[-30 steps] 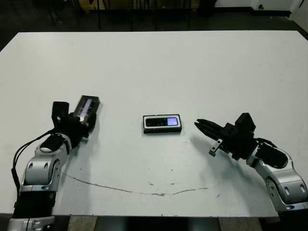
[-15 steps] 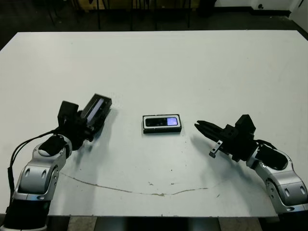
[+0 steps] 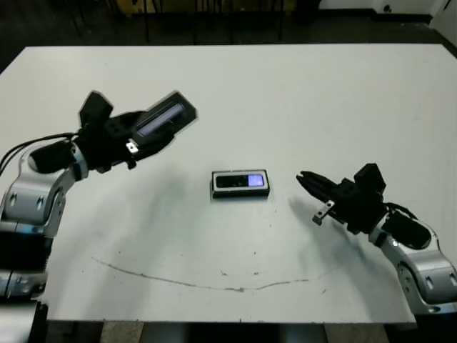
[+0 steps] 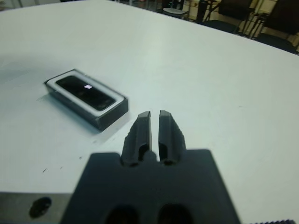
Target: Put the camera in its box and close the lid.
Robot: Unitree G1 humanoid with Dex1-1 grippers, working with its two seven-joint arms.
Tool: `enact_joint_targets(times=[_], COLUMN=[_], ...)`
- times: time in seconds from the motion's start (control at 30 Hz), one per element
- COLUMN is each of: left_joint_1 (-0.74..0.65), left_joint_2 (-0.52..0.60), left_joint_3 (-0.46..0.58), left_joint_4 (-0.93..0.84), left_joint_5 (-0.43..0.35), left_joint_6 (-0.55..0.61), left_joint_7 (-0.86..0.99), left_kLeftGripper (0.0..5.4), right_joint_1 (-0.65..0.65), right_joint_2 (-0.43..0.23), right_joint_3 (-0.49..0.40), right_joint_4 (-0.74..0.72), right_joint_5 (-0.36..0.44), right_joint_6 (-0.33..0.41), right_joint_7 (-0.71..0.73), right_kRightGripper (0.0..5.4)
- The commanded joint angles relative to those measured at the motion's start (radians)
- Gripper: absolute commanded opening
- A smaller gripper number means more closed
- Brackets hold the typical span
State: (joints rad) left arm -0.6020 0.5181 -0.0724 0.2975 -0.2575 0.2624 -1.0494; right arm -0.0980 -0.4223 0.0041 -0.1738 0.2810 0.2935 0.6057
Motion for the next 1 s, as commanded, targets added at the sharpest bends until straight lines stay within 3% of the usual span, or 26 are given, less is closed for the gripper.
enact_joint_targets(times=[0.03, 0.23, 0.33, 0.53, 0.83, 1.0], left_joint_1=[-0.103, -0.244, -0.275, -0.336, -0.347, -0.35], left_joint_2=[-0.012, -0.111, -0.167, -0.243, -0.286, -0.293], left_joint_3=[-0.07, -0.161, -0.172, -0.157, -0.137, -0.144], left_joint_4=[0.144, 0.391, 0.496, 0.686, 0.789, 0.803], left_joint_5=[0.025, 0.096, 0.118, 0.124, 0.16, 0.189], left_joint_6=[0.01, -0.074, -0.147, -0.148, -0.238, -0.183], left_joint_7=[-0.117, -0.231, -0.265, -0.359, -0.385, -0.381], left_kLeftGripper=[2.76, 2.76, 2.76, 2.76, 2.76, 2.76], right_joint_1=[-0.026, -0.07, -0.072, -0.062, -0.062, -0.065], right_joint_2=[-0.016, -0.017, -0.024, -0.027, -0.029, -0.029], right_joint_3=[-0.026, -0.099, -0.115, -0.132, -0.133, -0.127], right_joint_4=[0.016, 0.009, 0.009, 0.016, 0.035, 0.044], right_joint_5=[-0.008, 0.053, 0.054, 0.048, 0.043, 0.047], right_joint_6=[-0.003, 0.077, 0.071, 0.06, 0.034, 0.032], right_joint_7=[-0.009, -0.026, -0.026, -0.029, -0.012, -0.007], right_kRightGripper=[0.0, 0.0, 0.0, 0.0, 0.0, 0.0])
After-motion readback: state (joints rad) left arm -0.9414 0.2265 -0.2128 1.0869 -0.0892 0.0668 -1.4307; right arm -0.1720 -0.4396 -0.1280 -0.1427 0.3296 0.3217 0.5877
